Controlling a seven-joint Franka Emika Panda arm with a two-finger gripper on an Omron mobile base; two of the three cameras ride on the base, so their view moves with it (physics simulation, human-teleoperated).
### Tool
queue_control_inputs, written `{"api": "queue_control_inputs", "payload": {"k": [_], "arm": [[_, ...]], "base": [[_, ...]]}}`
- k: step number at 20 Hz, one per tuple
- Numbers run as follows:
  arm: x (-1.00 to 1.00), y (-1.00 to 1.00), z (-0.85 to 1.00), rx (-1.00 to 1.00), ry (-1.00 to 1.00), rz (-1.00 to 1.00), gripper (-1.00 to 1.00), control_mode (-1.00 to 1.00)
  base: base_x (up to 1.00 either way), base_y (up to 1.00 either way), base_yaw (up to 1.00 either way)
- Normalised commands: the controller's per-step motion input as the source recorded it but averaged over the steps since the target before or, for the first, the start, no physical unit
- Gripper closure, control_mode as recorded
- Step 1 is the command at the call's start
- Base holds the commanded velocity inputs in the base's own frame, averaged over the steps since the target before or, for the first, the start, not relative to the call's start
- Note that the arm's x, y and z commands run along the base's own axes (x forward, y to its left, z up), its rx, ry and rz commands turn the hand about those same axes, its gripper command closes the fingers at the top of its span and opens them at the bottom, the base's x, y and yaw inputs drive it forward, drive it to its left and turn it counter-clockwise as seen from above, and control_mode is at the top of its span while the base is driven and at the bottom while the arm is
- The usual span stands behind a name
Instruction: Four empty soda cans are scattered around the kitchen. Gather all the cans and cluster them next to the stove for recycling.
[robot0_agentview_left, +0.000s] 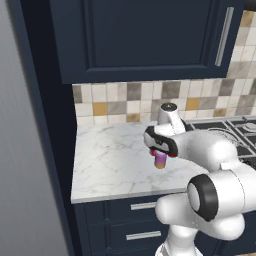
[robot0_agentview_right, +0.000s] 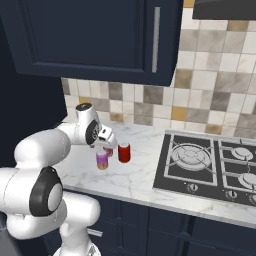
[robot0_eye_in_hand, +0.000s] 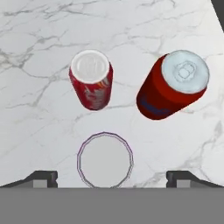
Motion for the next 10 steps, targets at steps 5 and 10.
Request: {"api": "queue_control_inputs", "payload": {"k": [5, 10], "arm": [[-0.37, 0.0, 0.25, 0.0, -0.1, -0.02, -1.0, -1.0], [-0.42, 0.0, 0.12, 0.0, 0.0, -0.02, -1.0, -1.0]], "base": [[0.0, 0.0, 0.0], [0.0, 0.0, 0.0]]}}
